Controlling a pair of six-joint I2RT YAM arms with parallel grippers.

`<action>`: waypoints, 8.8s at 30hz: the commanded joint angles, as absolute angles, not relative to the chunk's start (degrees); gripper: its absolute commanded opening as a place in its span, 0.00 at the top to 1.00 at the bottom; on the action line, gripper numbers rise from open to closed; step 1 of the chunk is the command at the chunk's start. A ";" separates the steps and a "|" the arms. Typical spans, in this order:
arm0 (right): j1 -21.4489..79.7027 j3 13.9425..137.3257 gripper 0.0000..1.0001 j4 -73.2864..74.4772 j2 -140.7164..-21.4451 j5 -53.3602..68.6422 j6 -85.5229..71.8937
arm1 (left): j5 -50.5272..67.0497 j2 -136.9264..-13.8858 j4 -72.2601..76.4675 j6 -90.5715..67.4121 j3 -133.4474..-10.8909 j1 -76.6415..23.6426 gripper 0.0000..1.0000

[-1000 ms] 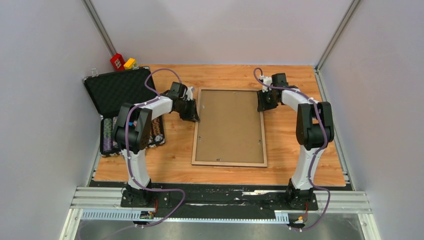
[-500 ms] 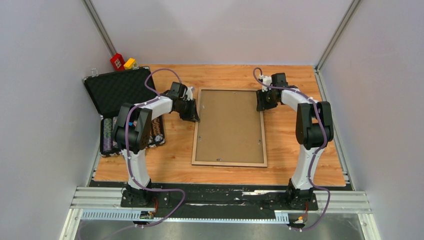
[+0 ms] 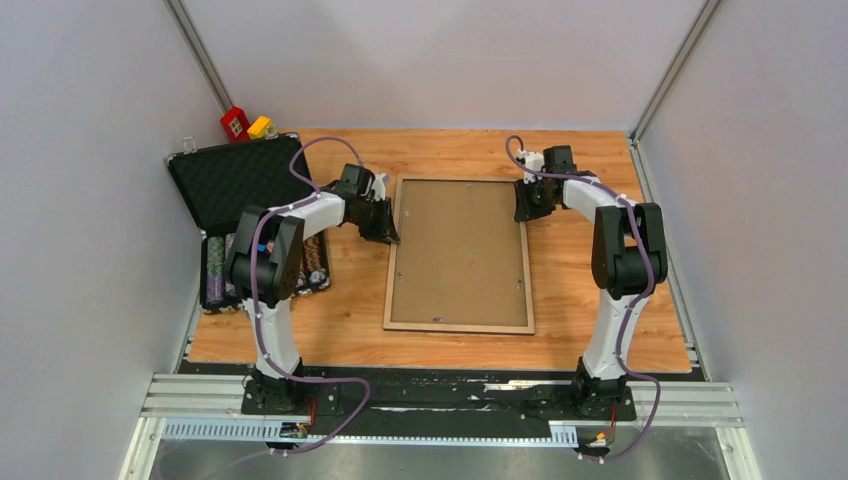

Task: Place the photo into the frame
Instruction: Install the photo frame at the center of the board.

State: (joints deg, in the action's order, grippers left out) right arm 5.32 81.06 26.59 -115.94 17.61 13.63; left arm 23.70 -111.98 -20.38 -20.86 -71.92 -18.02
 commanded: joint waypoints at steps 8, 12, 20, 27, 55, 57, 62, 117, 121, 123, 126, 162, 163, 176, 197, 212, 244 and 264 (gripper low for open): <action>5.39 81.56 0.58 24.72 -113.88 18.36 15.18 | 27.59 -112.41 -21.98 -19.75 -71.98 -18.72 1.00; 5.44 80.32 0.50 25.09 -111.92 19.38 12.50 | 27.49 -111.97 -21.57 -20.25 -71.67 -18.72 1.00; 5.33 73.67 0.45 26.50 -105.36 18.43 10.73 | 25.97 -110.18 -19.63 -21.85 -69.98 -18.72 1.00; 5.37 63.52 0.36 28.99 -95.92 20.38 12.37 | 26.07 -110.25 -19.10 -22.19 -69.69 -18.72 1.00; 10.25 49.42 0.40 30.37 -87.47 19.51 12.38 | 27.27 -112.00 -17.19 -20.73 -69.65 -18.46 1.00; 10.34 49.11 0.41 30.09 -87.31 18.56 12.54 | 27.25 -112.05 -17.22 -20.72 -69.69 -18.44 1.00; 11.10 48.66 0.42 29.28 -87.22 16.66 12.33 | 27.38 -112.21 -17.24 -20.81 -69.78 -18.37 1.00; 11.19 50.06 0.59 34.73 -89.46 20.58 29.71 | 28.60 -113.23 -17.67 -21.53 -69.87 -16.49 1.00; 11.03 50.84 0.59 34.98 -89.54 20.32 30.33 | 28.58 -113.29 -17.67 -21.61 -69.80 -16.37 1.00; 10.55 51.80 0.59 34.99 -89.90 20.57 28.98 | 28.63 -113.21 -17.69 -21.62 -69.79 -16.36 1.00; 8.95 54.31 0.59 34.98 -90.79 22.07 24.54 | 28.69 -113.14 -17.75 -21.61 -69.79 -16.39 1.00; 1.67 72.70 0.66 31.01 -109.79 24.39 4.49 | 30.68 -112.92 -17.05 -20.49 -69.87 -16.35 1.00; 1.67 72.62 0.69 30.76 -109.90 24.16 4.36 | 30.77 -112.98 -17.01 -20.48 -69.94 -16.35 1.00; -2.02 70.23 0.97 29.99 -108.33 23.21 6.23 | 35.07 -111.48 -16.87 -19.35 -70.75 -16.43 0.59; -7.13 60.17 0.99 29.97 -99.80 24.15 9.70 | 22.53 -121.74 -29.15 -13.49 -92.35 -21.44 0.04; -8.17 60.29 0.98 29.58 -101.52 26.43 9.00 | 16.17 -125.87 -30.54 -16.99 -97.86 -25.41 0.16; -8.88 59.94 0.97 29.64 -101.43 28.39 9.13 | 8.39 -128.98 -30.21 -16.90 -97.73 -29.43 0.38; -9.29 59.94 0.97 29.72 -101.68 28.74 9.14 | 6.89 -129.01 -29.71 -14.98 -95.86 -30.03 0.45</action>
